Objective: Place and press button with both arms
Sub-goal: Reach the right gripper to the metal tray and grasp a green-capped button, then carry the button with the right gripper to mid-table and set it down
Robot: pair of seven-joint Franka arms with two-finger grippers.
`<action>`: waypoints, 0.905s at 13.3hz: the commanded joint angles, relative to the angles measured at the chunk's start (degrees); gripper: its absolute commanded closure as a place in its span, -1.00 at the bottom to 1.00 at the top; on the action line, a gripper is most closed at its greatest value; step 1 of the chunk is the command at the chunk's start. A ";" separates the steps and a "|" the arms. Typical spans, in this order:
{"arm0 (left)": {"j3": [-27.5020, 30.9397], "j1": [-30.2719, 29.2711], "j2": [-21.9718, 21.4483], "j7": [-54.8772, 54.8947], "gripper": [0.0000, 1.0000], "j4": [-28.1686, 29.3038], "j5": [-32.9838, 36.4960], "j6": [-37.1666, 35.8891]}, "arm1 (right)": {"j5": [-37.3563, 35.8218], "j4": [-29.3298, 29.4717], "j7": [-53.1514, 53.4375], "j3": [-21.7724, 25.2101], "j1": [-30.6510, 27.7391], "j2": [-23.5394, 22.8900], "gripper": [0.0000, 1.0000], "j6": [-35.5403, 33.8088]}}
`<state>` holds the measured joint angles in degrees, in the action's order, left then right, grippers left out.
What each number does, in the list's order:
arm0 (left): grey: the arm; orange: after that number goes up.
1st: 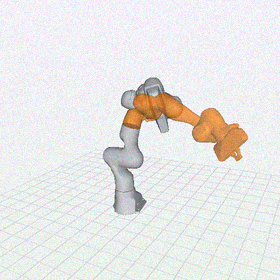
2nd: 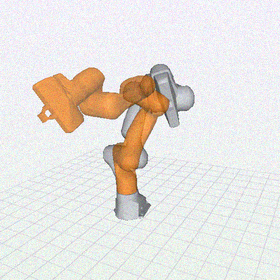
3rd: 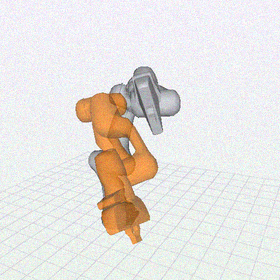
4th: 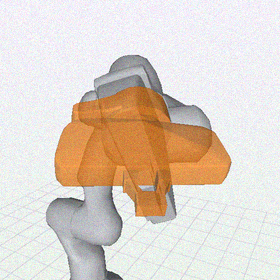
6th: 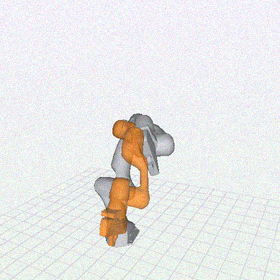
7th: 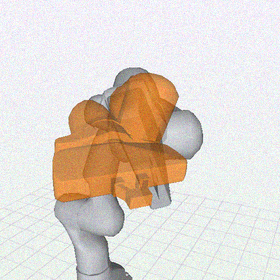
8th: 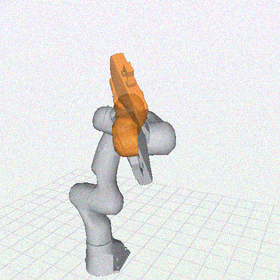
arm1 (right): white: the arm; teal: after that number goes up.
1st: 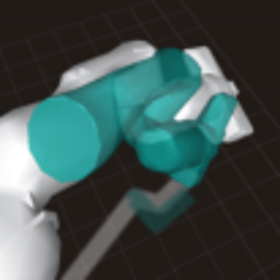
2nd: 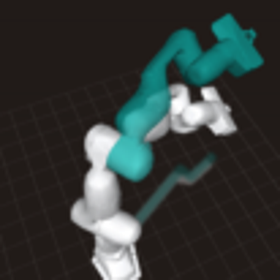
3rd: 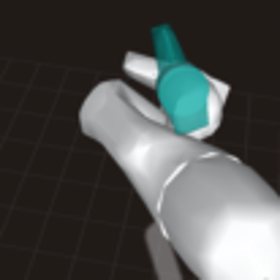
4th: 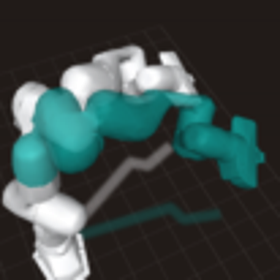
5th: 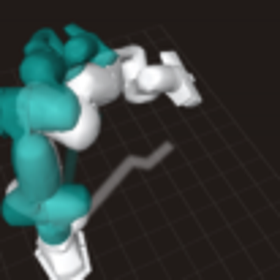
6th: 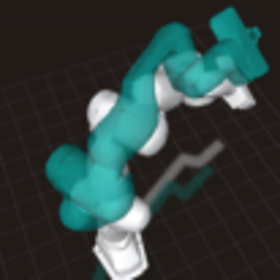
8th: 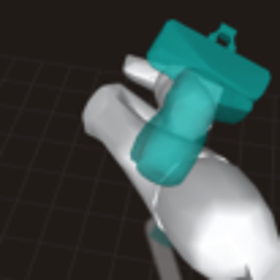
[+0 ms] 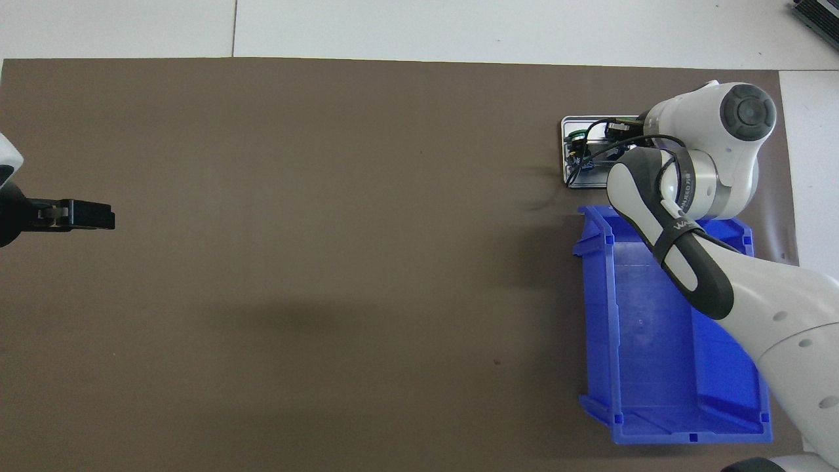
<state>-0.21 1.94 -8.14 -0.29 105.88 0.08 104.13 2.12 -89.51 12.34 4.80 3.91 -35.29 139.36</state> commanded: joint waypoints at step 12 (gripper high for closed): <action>-0.14 -0.27 -1.52 0.38 -1.00 2.05 0.45 1.52 | -5.02 9.45 56.22 -0.05 19.71 11.47 1.00 -31.26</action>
<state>-0.21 1.94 -8.15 -0.29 105.94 0.07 104.20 -2.60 -78.92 54.77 4.61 19.11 -24.79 108.34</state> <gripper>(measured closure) 0.000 0.674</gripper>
